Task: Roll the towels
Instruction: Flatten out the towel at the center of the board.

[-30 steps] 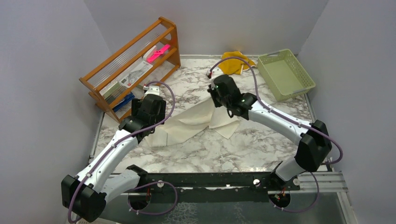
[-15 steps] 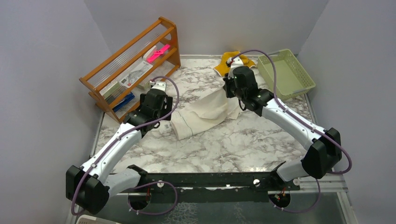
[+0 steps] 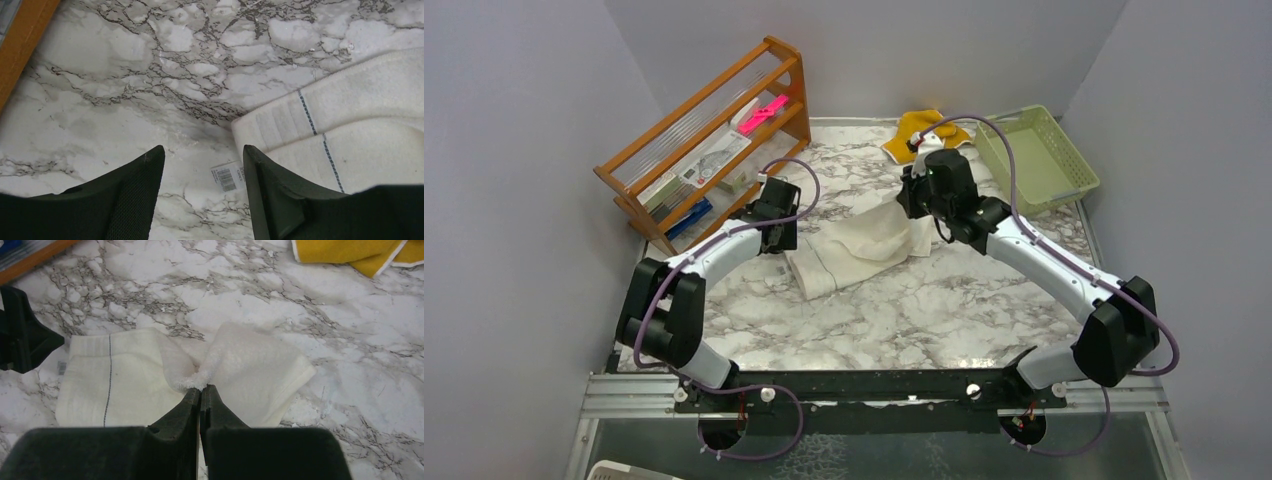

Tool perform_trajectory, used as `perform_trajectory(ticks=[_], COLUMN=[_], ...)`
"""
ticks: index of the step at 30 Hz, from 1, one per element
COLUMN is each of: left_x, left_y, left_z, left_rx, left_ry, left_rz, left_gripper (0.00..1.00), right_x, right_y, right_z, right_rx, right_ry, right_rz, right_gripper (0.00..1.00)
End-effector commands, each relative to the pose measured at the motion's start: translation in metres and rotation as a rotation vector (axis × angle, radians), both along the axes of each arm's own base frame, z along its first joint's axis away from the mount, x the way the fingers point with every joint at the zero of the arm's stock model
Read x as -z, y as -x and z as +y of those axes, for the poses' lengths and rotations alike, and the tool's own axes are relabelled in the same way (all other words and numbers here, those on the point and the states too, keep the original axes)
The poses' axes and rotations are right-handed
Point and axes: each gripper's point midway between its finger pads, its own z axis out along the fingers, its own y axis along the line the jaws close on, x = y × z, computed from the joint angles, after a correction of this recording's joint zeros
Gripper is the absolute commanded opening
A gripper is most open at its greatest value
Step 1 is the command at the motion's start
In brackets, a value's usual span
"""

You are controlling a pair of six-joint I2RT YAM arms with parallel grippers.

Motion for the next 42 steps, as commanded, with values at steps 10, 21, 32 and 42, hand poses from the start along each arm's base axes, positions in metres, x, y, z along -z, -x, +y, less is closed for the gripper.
perform_trajectory(ticks=[10, 21, 32, 42], left_x=[0.042, 0.066, -0.064, -0.342], left_y=[-0.016, -0.014, -0.038, 0.044], left_z=[-0.033, -0.032, -0.01, 0.05], left_rx=[-0.042, -0.041, -0.037, -0.049], left_ry=[0.27, 0.264, 0.249, 0.297], left_rz=[0.0, 0.034, -0.257, -1.025], left_gripper=[0.52, 0.0, 0.0, 0.0], right_x=[-0.023, -0.024, -0.048, -0.155], right_y=[0.012, 0.012, 0.009, 0.042], right_z=[0.014, 0.015, 0.002, -0.042], right_rx=[-0.079, -0.087, -0.007, 0.087], right_ry=[-0.095, -0.098, -0.123, -0.289], right_rz=[-0.049, -0.052, -0.116, -0.369], right_gripper=[0.01, 0.01, 0.01, 0.01])
